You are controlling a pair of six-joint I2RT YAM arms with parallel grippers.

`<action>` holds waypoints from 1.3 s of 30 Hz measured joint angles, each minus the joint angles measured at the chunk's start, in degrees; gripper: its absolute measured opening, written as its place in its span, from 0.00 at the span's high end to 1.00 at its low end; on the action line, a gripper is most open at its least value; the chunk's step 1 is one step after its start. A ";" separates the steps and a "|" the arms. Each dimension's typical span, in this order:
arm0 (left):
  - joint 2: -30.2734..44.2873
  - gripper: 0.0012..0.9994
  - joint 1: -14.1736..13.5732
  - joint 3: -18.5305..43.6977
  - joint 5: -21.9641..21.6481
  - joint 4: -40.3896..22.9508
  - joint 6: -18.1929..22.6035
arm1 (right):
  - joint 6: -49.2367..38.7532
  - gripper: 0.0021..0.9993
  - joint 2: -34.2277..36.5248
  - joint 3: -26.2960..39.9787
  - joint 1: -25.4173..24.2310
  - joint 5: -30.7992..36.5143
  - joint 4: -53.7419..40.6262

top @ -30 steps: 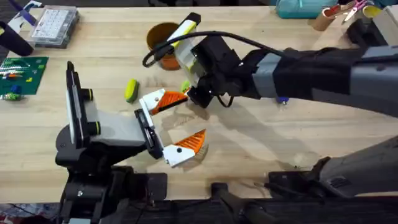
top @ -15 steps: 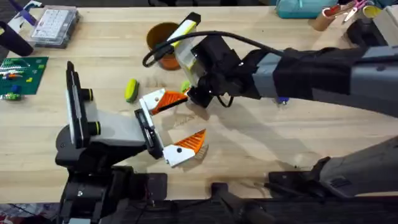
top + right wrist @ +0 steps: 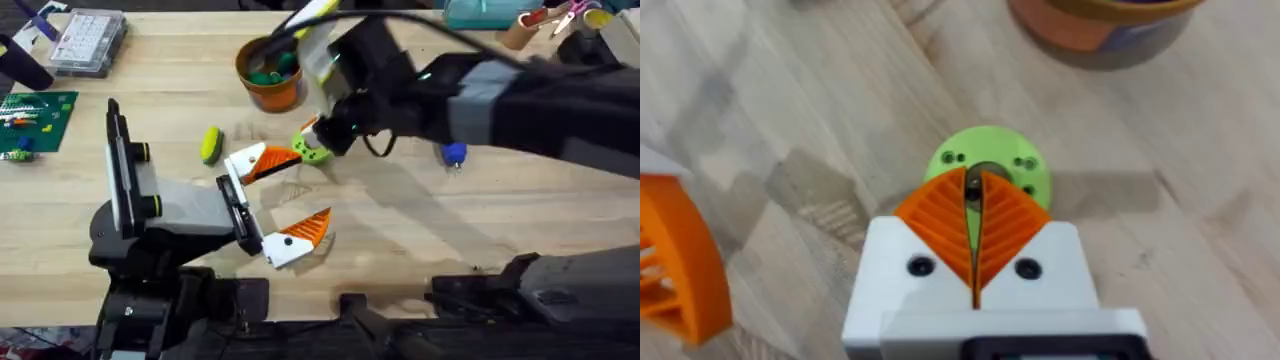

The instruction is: Pick up the gripper from the table and insert it into the empty holder that is missing its gripper. Then pick up a screw, insert it into the mounting hole, and use the screwdriver to tighten it. Finally, clean up the table by picking up the vegetable and placing it into the bucket.

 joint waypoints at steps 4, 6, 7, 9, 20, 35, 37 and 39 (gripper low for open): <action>0.00 0.01 0.00 0.00 -0.01 0.00 0.00 | -0.02 0.99 -4.23 0.15 -1.94 0.02 -1.33; 0.00 0.01 0.00 0.00 0.00 0.00 0.00 | -0.04 0.99 -6.16 0.49 -2.67 0.03 -2.72; 0.00 0.01 0.00 0.00 -0.01 0.00 0.00 | -0.03 0.99 -6.98 0.91 -2.86 0.04 -3.85; 0.00 0.01 0.00 0.00 0.00 0.00 0.00 | -0.06 0.99 -8.34 2.27 -2.99 0.02 -6.96; 0.00 0.01 0.00 0.00 -0.01 0.00 0.00 | -0.20 0.99 -10.70 20.46 -1.13 -0.17 -30.47; 0.00 0.01 0.00 0.00 0.01 0.00 0.00 | 0.72 0.99 -10.89 30.97 5.53 -7.37 -40.52; 0.00 0.01 0.00 0.00 0.00 0.00 0.00 | 0.85 0.99 -10.89 30.97 6.42 -8.07 -40.39; 0.00 0.01 0.00 0.00 0.01 0.00 0.00 | 0.95 0.99 -10.88 30.97 7.77 -8.43 -39.69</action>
